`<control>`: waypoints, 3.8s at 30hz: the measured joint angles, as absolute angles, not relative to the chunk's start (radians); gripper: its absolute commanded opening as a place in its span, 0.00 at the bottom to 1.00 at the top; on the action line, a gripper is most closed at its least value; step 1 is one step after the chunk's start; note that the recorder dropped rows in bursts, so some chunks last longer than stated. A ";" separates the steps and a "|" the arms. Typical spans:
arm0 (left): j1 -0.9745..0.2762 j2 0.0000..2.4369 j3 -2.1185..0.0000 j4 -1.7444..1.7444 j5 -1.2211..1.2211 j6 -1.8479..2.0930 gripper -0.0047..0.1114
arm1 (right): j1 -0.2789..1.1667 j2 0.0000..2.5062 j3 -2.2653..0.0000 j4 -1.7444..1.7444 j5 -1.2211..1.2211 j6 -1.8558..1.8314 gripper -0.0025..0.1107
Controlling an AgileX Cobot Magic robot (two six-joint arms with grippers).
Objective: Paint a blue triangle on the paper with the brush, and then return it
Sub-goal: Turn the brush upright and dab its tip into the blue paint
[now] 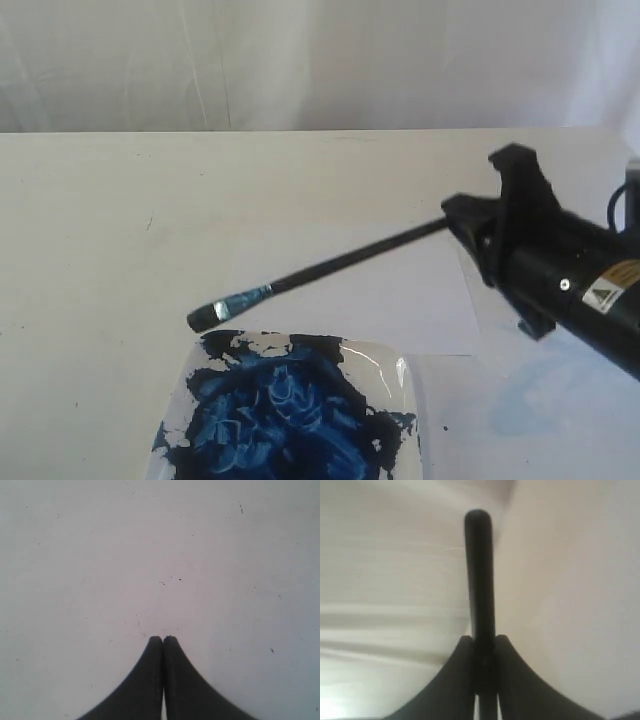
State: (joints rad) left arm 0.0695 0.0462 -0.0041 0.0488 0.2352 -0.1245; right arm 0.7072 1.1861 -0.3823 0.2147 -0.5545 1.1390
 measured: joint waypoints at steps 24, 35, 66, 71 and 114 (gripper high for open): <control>0.069 0.046 -0.004 0.049 0.235 -0.125 0.04 | 0.707 1.201 -0.658 -1.332 -0.713 1.092 0.02; 0.069 0.046 -0.004 0.049 0.235 -0.125 0.04 | 0.707 1.312 -0.658 -1.336 -0.761 1.099 0.02; 0.069 0.046 -0.004 0.049 0.235 -0.125 0.04 | 0.707 1.316 -0.684 -1.146 -0.587 1.379 0.02; 0.069 0.046 -0.004 0.049 0.235 -0.125 0.04 | 0.707 1.316 -0.684 -1.148 -0.468 1.388 0.02; 0.069 0.046 -0.004 0.049 0.235 -0.125 0.04 | 0.707 1.317 -0.774 -1.155 -0.163 1.250 0.02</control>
